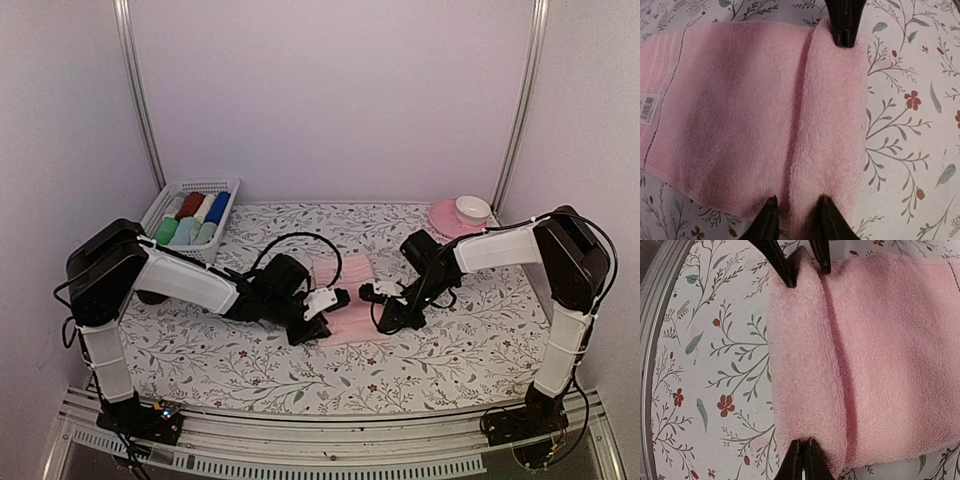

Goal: Roll the towels
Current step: Roll the towel at the center of the board.

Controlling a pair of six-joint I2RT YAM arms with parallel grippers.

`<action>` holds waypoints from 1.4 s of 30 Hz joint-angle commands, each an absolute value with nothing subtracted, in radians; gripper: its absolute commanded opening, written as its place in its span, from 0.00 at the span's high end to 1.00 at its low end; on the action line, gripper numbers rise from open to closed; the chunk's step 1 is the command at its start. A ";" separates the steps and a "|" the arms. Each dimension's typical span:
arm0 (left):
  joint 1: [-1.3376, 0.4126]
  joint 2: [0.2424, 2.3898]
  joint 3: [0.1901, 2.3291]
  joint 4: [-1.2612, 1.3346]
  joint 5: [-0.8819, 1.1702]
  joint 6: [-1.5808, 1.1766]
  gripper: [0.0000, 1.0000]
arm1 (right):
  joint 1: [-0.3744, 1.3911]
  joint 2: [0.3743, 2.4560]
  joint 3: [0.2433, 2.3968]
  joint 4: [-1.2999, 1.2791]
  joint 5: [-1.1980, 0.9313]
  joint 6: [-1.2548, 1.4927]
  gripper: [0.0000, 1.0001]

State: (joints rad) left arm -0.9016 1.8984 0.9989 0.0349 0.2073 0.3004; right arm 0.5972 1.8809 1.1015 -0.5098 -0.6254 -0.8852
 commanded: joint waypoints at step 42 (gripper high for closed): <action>-1.157 1.863 0.780 0.344 -0.338 0.678 0.57 | 0.598 1.997 1.191 -0.578 -0.593 -0.824 0.96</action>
State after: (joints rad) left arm -1.1511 1.8336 0.7670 0.3443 -0.3023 0.6662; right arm 0.5972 1.9587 1.1851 -0.5526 -0.6266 -0.8227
